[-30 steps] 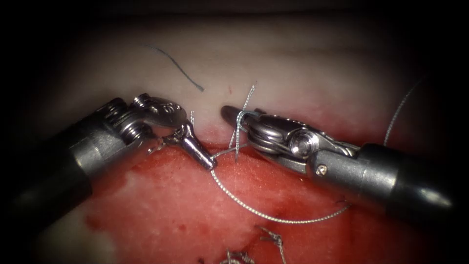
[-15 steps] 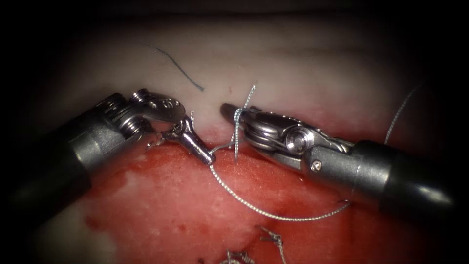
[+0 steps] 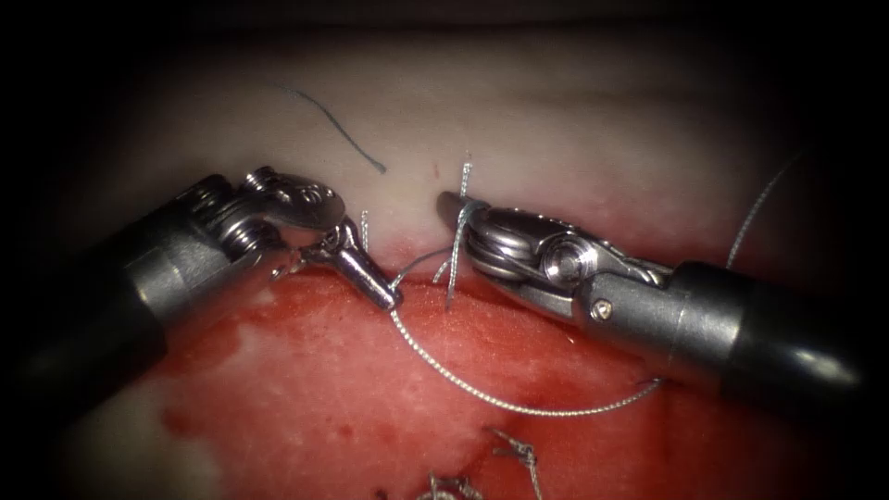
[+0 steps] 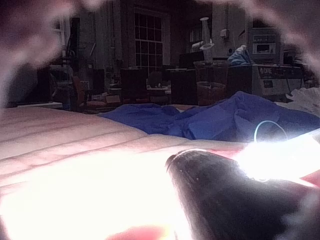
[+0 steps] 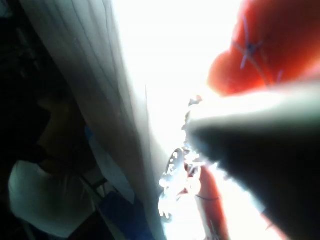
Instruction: Wound Closure
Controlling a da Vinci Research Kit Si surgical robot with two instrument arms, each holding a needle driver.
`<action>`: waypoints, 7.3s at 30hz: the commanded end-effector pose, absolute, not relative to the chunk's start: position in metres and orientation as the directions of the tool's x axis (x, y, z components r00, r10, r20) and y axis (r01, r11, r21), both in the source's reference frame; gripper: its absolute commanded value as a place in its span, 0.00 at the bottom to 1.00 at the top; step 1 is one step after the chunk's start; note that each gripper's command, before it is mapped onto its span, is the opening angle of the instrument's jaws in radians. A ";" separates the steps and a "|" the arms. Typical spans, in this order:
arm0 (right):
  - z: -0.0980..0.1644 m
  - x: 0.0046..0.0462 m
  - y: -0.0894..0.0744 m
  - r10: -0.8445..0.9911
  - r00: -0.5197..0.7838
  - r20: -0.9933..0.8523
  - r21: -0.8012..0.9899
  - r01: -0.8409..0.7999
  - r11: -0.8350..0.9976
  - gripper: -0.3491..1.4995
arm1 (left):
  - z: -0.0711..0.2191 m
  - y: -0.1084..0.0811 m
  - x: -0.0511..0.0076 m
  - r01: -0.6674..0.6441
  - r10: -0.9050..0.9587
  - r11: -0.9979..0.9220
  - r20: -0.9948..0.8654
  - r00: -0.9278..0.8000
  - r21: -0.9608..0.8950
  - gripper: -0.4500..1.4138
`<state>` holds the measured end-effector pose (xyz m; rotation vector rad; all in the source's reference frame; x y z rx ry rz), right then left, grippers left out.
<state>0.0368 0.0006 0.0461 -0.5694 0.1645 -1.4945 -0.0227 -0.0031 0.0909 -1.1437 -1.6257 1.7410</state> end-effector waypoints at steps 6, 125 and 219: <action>0.044 0.0382 0.000 -0.967 0.076 0.245 -0.482 0.875 -0.053 0.00 | 0.090 0.000 -0.0210 0.185 0.835 -0.161 -0.233 -0.498 -0.970 0.00; 0.040 0.0336 -0.007 -0.315 -0.273 0.909 -0.406 -0.408 -0.818 0.00 | 0.105 0.019 -0.0194 -0.345 0.230 -0.909 -0.410 -0.883 0.234 0.00; 0.041 0.0341 -0.009 -0.252 -0.261 0.932 -0.351 -0.479 -0.804 0.00 | 0.108 0.020 -0.0165 -0.440 0.325 -0.836 -0.350 -0.879 0.328 0.00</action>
